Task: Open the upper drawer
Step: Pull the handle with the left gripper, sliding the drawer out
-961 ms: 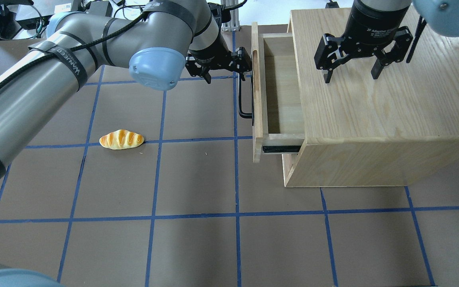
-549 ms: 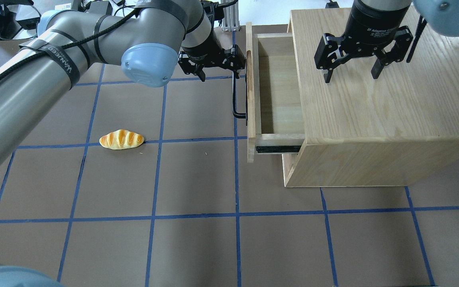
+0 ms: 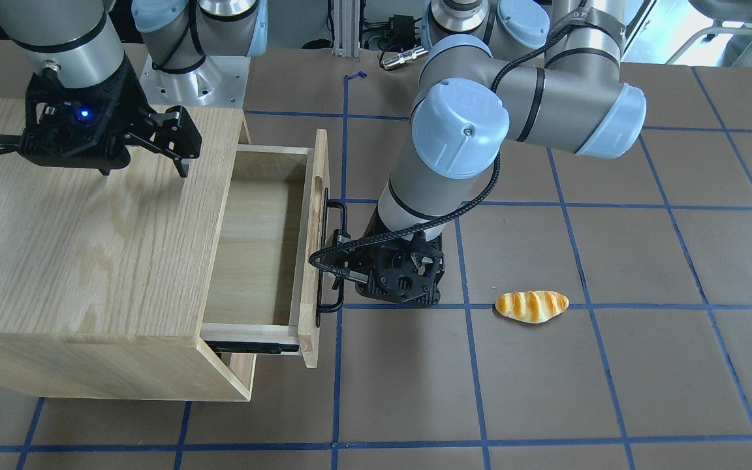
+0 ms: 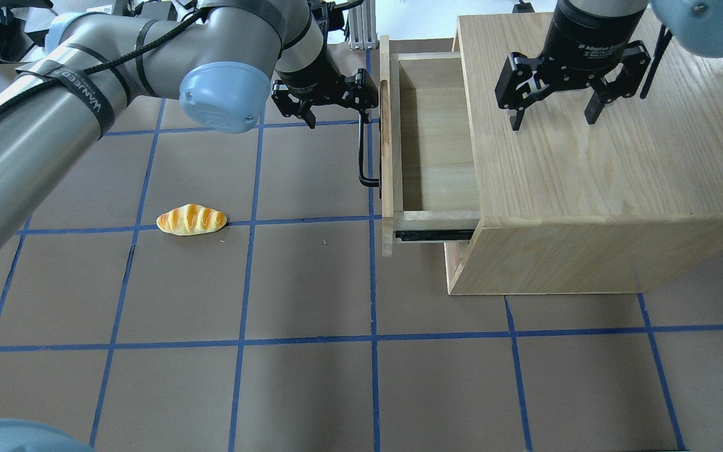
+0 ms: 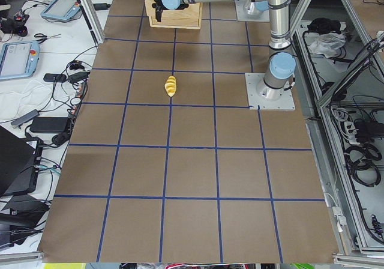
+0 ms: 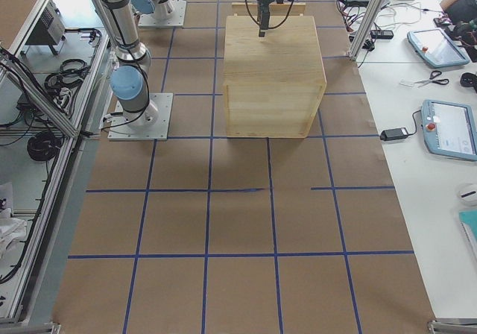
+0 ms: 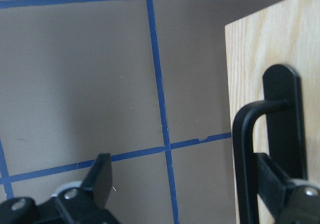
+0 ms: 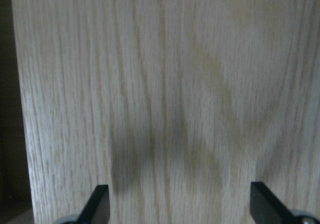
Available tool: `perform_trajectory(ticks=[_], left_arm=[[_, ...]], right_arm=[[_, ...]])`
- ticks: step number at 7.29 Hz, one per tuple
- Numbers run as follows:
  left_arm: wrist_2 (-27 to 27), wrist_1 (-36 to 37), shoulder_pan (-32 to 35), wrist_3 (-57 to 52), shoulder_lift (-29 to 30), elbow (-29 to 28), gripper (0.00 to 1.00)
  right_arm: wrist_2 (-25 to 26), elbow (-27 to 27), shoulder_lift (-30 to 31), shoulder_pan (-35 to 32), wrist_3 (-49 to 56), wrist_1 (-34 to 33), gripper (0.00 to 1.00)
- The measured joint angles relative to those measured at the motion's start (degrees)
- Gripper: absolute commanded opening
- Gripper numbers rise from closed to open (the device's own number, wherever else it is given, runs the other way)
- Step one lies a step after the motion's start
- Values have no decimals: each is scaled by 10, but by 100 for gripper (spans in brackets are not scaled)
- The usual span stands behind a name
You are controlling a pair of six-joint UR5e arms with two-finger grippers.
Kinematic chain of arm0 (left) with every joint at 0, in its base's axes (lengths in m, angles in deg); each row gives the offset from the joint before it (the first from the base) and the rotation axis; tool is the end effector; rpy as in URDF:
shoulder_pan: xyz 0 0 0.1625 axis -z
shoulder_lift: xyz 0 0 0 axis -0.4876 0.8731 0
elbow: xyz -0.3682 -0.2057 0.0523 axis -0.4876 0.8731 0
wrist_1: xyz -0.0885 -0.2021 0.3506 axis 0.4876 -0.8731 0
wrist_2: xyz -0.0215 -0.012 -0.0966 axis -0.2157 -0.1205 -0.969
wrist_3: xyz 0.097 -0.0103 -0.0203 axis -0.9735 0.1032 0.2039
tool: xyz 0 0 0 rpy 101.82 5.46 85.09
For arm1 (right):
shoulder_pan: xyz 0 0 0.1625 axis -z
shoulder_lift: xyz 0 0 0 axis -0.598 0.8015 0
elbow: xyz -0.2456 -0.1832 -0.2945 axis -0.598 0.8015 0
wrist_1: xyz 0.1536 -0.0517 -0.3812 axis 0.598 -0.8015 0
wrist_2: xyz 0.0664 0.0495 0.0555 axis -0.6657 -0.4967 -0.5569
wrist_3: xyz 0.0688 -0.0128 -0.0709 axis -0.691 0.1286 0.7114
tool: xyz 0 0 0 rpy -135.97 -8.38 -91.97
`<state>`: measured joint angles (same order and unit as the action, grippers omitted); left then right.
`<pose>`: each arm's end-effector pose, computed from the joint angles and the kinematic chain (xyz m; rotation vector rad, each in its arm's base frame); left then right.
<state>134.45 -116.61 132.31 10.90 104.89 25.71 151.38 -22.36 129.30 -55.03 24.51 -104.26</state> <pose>-0.2968 -0.6008 0.3800 -0.1446 -2.9152 0.1598 0.1449 -0.5161 0.5050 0.0187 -3.0966 -0.0697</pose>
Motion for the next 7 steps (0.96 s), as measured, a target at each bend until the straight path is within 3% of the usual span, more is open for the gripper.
perform_trajectory(ticks=[7], left_arm=[[6,-22,-18,-31,-3,-11,100]], right_arm=[[0,0,0,0,0,0,100]])
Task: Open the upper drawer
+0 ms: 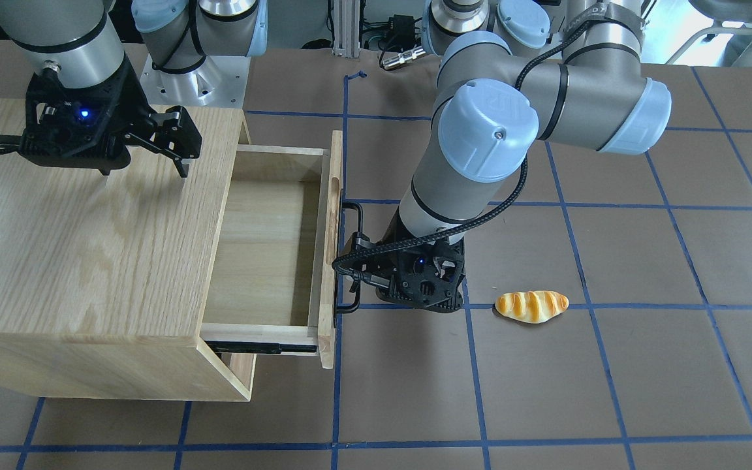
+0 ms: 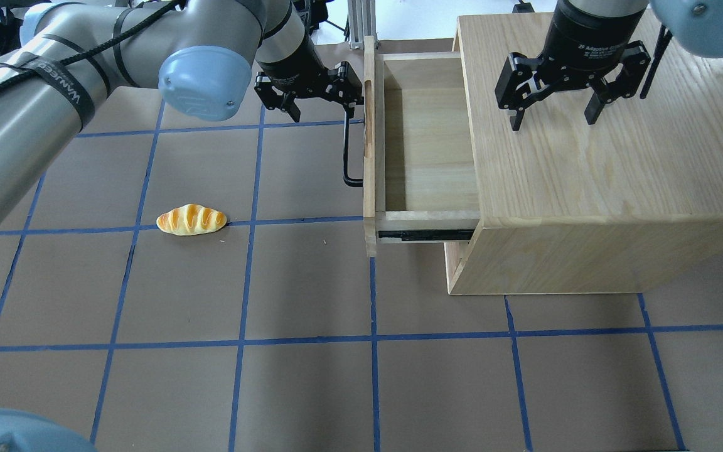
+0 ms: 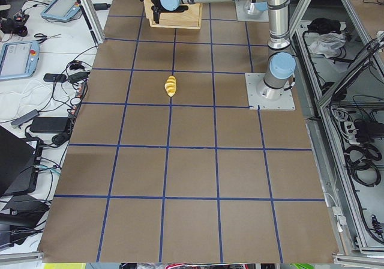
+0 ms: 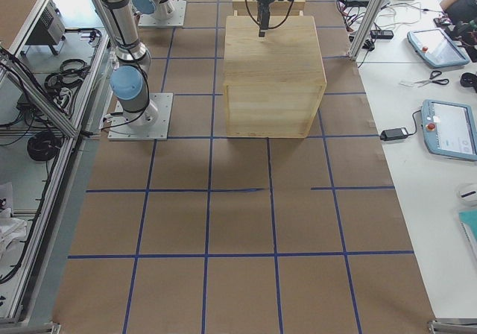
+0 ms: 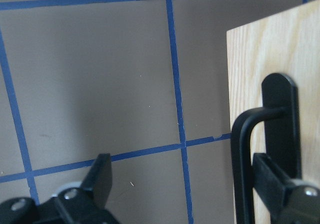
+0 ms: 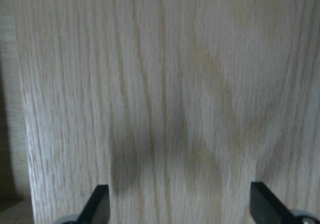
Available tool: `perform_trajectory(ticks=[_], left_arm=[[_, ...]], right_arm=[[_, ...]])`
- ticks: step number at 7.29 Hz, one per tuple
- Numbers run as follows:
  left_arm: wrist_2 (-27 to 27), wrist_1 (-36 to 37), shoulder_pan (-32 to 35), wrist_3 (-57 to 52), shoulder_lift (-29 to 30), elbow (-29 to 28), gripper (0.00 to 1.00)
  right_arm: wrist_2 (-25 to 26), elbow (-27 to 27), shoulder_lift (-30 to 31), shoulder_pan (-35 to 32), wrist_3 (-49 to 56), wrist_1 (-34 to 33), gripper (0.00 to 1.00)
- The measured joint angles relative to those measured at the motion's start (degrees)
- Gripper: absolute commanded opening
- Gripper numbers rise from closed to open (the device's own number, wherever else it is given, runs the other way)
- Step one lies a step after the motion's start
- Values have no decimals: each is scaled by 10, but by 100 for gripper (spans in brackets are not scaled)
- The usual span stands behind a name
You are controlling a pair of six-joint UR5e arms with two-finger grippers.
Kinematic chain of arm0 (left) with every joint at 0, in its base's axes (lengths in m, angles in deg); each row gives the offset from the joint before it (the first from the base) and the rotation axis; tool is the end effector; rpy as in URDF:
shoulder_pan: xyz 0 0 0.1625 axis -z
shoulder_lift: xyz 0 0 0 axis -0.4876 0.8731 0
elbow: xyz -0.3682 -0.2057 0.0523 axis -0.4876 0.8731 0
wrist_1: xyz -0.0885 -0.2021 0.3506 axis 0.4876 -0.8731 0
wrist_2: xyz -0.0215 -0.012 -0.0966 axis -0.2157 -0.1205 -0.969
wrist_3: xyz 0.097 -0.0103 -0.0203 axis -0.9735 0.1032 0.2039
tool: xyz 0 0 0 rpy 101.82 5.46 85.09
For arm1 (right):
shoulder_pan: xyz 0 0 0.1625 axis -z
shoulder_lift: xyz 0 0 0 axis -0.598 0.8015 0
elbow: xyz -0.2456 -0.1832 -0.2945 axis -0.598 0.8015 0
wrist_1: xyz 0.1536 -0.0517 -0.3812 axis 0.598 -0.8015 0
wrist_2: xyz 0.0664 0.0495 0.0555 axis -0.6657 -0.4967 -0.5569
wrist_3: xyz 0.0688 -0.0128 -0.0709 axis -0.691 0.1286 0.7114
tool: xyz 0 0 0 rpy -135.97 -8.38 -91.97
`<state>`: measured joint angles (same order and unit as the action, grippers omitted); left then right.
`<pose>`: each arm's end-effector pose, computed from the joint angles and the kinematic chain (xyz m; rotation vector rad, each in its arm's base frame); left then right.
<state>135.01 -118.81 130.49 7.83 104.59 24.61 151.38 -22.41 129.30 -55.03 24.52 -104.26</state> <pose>-0.2765 -0.6092 0.3884 -0.1744 -2.9303 0.1560 0.1449 -0.5160 0.5046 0.0190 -3.0966 -0.0710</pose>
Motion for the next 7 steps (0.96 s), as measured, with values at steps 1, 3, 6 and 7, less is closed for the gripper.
perform_trajectory(ticks=[1,3,6,7], left_arm=[[4,0,0,-4,0,0,100],[9,-1,-3,-8,1,0,100],[14,-5,-13,-19,2,0,100],[14,-5,-15,-22,1,-1,100]], right_arm=[[0,0,0,0,0,0,100],[0,0,0,0,0,0,100],[0,0,0,0,0,0,100],[0,0,0,0,0,0,100]])
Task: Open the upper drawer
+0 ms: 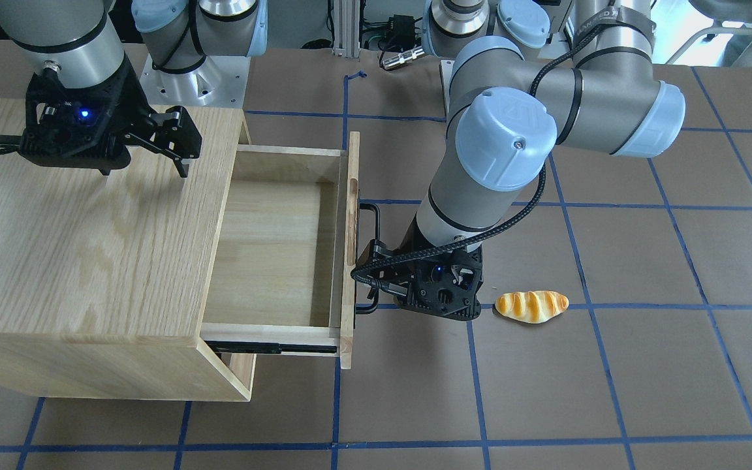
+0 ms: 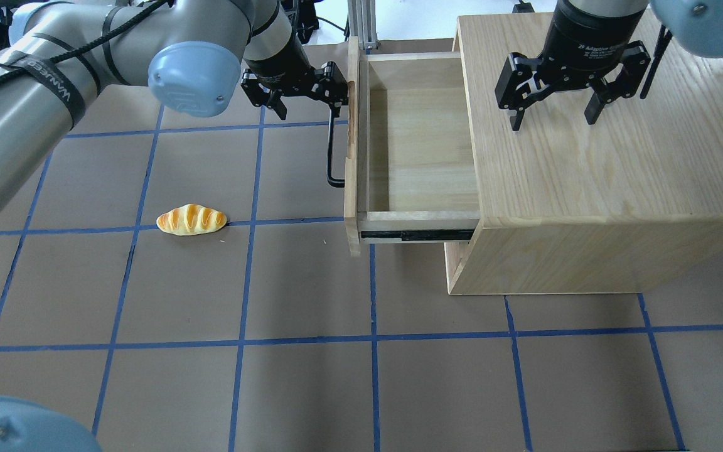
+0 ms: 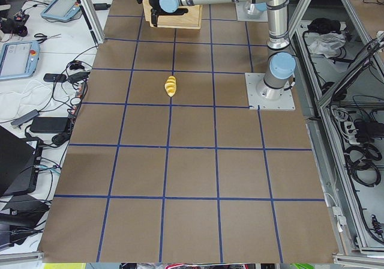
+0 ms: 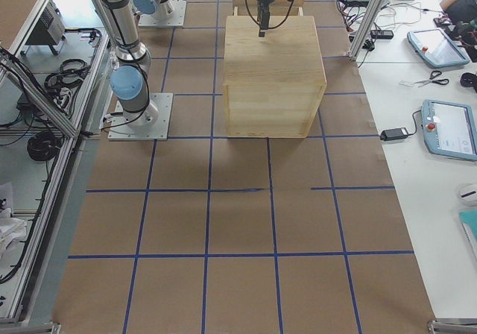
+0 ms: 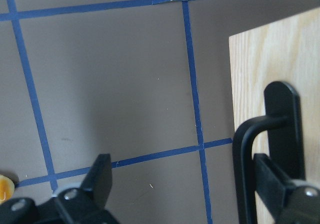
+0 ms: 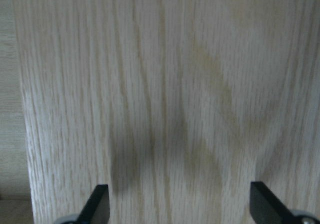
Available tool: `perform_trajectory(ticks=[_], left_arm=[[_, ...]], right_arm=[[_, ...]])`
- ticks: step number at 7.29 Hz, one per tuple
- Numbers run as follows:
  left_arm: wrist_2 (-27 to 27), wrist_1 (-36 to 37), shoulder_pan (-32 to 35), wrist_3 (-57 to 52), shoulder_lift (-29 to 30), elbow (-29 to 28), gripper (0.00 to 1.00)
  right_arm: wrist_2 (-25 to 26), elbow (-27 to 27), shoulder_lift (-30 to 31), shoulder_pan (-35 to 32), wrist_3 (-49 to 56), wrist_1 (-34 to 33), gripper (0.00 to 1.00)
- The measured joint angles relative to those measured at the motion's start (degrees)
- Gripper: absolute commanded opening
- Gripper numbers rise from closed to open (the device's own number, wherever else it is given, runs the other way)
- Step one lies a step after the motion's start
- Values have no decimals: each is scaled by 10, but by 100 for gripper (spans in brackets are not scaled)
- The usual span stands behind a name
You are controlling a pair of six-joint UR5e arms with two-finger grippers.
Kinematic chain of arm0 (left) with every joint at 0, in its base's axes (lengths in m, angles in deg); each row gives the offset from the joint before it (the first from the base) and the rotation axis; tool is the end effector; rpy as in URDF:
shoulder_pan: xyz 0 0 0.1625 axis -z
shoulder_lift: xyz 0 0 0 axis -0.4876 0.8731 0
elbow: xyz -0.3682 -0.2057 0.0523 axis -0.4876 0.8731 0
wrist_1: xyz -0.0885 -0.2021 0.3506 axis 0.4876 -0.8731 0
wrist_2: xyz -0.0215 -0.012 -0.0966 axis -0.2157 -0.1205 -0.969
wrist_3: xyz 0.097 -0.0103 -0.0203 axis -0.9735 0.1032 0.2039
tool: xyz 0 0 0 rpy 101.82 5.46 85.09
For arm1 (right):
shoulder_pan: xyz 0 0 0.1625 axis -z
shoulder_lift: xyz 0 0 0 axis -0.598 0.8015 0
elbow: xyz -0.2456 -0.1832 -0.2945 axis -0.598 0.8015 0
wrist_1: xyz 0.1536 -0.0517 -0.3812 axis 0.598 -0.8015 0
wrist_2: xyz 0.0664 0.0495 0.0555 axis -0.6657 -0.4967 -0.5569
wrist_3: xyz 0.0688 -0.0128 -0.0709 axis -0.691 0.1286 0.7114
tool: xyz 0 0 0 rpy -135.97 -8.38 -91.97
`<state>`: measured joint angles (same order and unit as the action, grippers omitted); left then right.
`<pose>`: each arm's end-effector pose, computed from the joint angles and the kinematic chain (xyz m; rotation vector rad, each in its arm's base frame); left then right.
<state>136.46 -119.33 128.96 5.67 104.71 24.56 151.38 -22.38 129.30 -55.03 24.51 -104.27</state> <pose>-0.2577 -0.6167 0.3860 -0.1887 -2.9592 0.1562 0.1449 -0.5161 0.5049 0.0187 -3.0966 -0.0699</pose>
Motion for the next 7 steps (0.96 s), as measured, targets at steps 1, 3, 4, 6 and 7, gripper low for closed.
perform_trajectory(ticks=[1,3,4,6,7], left_arm=[[0,-3,-1,-1,-2,0,100],[1,-33,-2,0,-18,-10,100],[1,-60,-2,3,-31,-20,100],[23,-118,-18,5,-62,-37,100],[32,-138,-39,4,-80,-39,100]], right_arm=[[0,0,0,0,0,0,100],[0,0,0,0,0,0,100],[0,0,0,0,0,0,100],[0,0,0,0,1,0,100],[0,0,0,0,0,0,100]])
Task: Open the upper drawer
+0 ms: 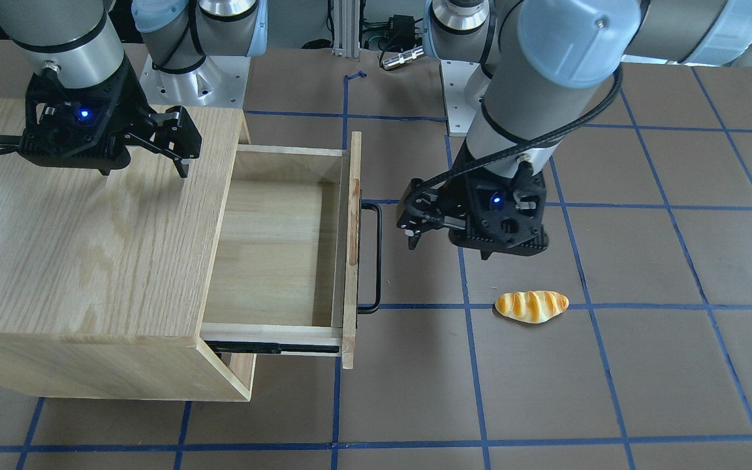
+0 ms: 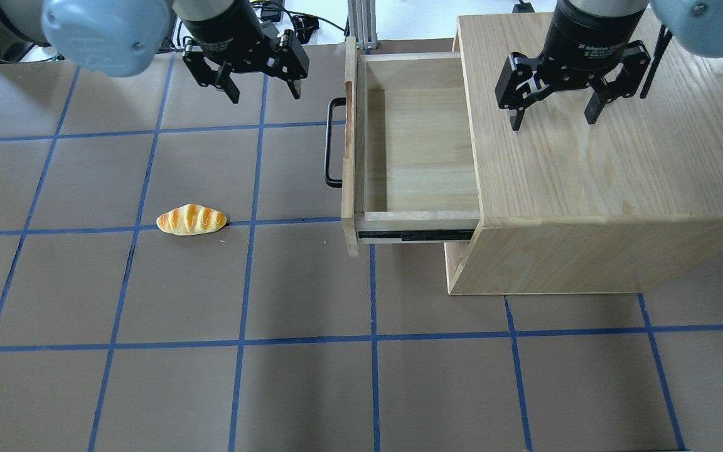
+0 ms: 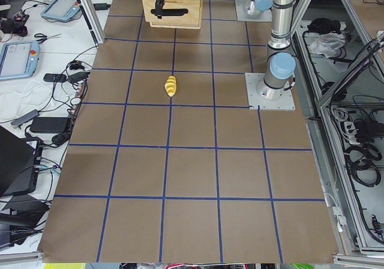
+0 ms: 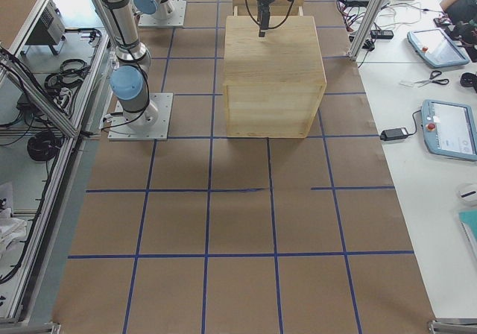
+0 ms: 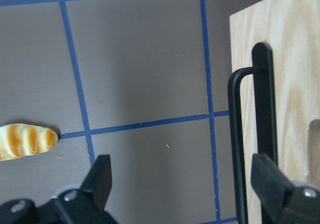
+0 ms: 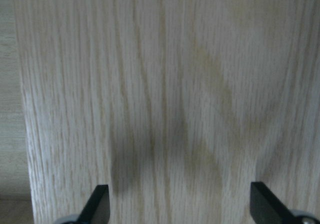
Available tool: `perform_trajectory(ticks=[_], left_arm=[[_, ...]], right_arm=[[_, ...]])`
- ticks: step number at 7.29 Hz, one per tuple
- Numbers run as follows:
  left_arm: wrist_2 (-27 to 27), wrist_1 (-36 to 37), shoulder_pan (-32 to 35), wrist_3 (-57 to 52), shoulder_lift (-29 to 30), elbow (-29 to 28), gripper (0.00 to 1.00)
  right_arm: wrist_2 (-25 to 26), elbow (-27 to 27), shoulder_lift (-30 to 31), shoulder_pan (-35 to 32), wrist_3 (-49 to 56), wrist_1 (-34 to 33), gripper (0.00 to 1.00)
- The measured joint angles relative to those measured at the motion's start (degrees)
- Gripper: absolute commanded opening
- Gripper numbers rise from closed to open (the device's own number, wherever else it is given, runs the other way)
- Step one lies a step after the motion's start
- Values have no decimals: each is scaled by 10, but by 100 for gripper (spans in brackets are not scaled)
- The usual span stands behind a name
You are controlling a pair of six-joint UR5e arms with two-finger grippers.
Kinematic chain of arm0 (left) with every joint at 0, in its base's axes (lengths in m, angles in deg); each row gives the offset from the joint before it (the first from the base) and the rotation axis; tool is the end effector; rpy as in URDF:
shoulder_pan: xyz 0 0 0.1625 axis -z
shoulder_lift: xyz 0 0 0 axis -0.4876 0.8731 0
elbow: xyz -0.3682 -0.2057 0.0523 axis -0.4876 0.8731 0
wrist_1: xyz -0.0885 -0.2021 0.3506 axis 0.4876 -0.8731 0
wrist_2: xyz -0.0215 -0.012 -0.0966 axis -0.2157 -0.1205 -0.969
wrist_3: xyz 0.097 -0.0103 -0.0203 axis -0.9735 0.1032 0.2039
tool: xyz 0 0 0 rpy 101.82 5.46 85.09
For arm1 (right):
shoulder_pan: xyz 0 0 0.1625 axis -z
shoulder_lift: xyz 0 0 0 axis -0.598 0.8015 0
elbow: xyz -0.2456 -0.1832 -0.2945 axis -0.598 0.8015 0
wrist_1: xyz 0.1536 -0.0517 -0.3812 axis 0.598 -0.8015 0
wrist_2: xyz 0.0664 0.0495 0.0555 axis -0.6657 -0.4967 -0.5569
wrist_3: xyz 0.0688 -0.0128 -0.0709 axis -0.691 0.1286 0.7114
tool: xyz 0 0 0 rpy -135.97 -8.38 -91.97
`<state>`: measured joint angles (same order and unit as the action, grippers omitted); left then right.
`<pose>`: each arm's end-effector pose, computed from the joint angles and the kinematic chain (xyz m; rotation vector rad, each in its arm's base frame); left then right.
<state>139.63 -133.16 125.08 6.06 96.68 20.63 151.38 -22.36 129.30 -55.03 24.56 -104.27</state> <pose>-0.2048 -0.5835 0.4811 -0.0722 -3.0268 0.1249 0.1449 -0.5161 0.5050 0.0200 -3.0966 -0.0694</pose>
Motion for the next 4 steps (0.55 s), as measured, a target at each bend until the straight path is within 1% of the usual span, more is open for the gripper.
perform_trajectory(ticks=[1,4], left_arm=[[8,-18,-19,-3,-18,3,100],[61,-103,-76,-31,-70,13,100]], right_arm=[[0,0,0,0,0,0,100],[0,0,0,0,-1,0,100]])
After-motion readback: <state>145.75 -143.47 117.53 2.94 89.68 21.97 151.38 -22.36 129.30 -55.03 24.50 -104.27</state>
